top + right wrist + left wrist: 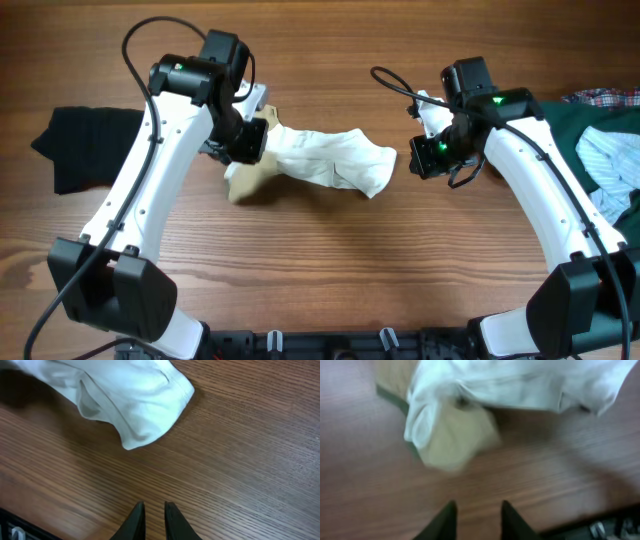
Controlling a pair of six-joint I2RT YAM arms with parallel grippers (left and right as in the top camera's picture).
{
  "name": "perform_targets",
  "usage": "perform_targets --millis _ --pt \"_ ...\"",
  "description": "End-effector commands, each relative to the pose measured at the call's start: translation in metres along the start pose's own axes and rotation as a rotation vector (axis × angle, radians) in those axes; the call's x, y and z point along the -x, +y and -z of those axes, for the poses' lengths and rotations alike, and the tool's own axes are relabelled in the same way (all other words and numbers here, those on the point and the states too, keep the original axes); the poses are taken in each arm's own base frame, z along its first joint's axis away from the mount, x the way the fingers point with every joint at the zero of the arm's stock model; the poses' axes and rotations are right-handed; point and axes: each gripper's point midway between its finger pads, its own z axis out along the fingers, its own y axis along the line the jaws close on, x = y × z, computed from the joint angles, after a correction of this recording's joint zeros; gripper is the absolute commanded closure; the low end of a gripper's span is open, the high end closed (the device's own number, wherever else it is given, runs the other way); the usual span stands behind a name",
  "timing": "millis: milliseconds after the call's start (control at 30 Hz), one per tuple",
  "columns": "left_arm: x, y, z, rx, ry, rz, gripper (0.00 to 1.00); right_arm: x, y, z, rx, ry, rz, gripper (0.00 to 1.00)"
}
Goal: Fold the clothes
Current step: 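Lower the stretched garment onto the table with both grippers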
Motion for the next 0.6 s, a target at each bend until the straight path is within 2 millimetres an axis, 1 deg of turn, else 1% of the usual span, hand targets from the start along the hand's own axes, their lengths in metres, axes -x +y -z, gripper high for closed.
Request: perform_targets --millis 0,67,133,167,200,233,267,300,333,367,433,467,567 --pt "-0.014 -0.002 0.012 -0.018 0.019 0.004 0.61 0.004 0.003 -0.001 0.022 -0.005 0.011 0.85" --pt "-0.016 -0.002 0.012 -0.017 0.030 0.006 0.57 0.011 0.010 0.000 0.066 -0.035 0.009 0.83" --pt "-0.011 -0.002 0.012 -0.018 0.010 0.003 0.50 0.025 0.016 0.000 0.102 -0.087 -0.040 0.85" --pt "-0.006 -0.002 0.012 -0.018 -0.009 0.000 0.47 0.030 0.016 -0.001 0.103 -0.103 -0.056 0.86" --pt "0.000 -0.002 0.012 -0.020 -0.035 -0.004 0.47 0.034 0.017 -0.001 0.104 -0.117 -0.066 0.87" --pt "0.014 -0.003 0.012 -0.023 -0.088 -0.007 0.48 0.039 0.020 -0.004 0.107 -0.129 -0.071 0.90" --pt "0.026 -0.003 0.011 -0.025 -0.134 -0.014 0.53 0.044 0.024 -0.008 0.112 -0.138 -0.088 0.92" --pt "0.036 -0.004 0.010 -0.027 -0.169 -0.019 0.61 0.047 0.026 -0.013 0.116 -0.136 -0.100 0.94" --pt "0.049 -0.004 0.007 -0.029 -0.215 -0.026 0.67 0.050 0.029 -0.020 0.120 -0.130 -0.111 0.95" --pt "0.058 -0.003 0.002 -0.030 -0.241 -0.030 0.73 0.051 0.032 -0.026 0.123 -0.120 -0.115 0.96" --pt "0.076 -0.002 -0.010 -0.032 -0.283 -0.036 0.88 0.050 0.039 -0.044 0.131 -0.083 -0.103 0.96" --pt "0.086 0.000 -0.022 -0.028 -0.293 -0.033 0.96 0.049 0.046 -0.057 0.150 -0.054 -0.088 0.96" --pt "0.105 0.015 -0.055 0.035 -0.282 -0.009 0.96 0.049 0.055 -0.079 0.153 -0.024 -0.055 0.96"
